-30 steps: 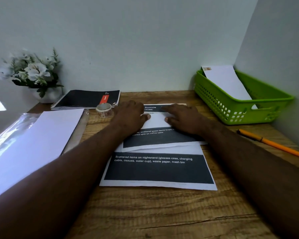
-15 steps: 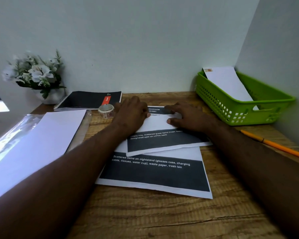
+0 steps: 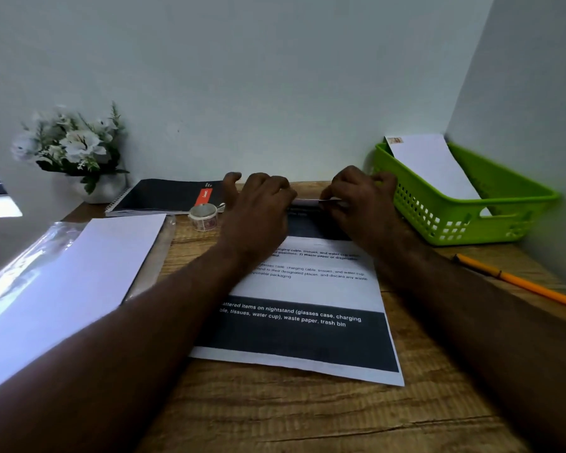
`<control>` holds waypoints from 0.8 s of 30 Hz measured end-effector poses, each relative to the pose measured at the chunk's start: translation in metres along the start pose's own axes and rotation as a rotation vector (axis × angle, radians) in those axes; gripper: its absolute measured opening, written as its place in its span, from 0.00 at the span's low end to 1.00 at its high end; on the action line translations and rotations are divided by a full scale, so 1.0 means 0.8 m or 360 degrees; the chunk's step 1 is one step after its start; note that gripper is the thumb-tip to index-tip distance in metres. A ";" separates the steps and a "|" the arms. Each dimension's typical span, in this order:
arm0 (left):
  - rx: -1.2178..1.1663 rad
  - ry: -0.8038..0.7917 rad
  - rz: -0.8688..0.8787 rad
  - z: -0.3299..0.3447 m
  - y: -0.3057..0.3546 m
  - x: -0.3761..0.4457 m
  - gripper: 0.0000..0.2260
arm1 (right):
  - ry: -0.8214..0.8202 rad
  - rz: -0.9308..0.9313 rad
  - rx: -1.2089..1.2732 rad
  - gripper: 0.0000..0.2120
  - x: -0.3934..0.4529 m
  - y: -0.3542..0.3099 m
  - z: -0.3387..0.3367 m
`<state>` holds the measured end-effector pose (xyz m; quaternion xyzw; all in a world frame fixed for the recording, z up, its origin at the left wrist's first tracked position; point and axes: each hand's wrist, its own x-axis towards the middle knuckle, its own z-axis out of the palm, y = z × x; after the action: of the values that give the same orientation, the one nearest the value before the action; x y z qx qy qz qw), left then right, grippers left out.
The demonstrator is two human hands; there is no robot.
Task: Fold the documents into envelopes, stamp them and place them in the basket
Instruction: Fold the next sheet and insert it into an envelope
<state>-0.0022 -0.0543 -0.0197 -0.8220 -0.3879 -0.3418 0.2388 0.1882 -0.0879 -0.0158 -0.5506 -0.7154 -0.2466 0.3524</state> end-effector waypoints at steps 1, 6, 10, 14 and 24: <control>0.0010 -0.0018 0.0016 -0.002 0.002 0.000 0.11 | -0.0035 0.0000 0.0021 0.03 0.000 0.000 -0.001; -0.0163 -0.0567 -0.0006 -0.005 0.013 0.002 0.18 | -0.0652 0.0058 0.0176 0.04 -0.008 0.007 0.003; -0.0602 -0.0739 -0.0216 0.005 0.011 -0.007 0.17 | -0.1034 0.0211 0.0319 0.11 -0.007 0.006 0.002; -0.0543 -0.1124 -0.0165 0.020 0.009 -0.009 0.20 | -0.0939 0.0234 0.0532 0.05 -0.009 0.007 0.010; -0.0350 -0.1345 -0.0196 0.026 0.012 -0.006 0.23 | -0.1067 0.0184 -0.0081 0.22 -0.014 -0.022 0.028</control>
<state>0.0110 -0.0482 -0.0380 -0.8855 -0.4610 -0.0285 -0.0505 0.1679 -0.0826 -0.0378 -0.6493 -0.7527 -0.0493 0.0971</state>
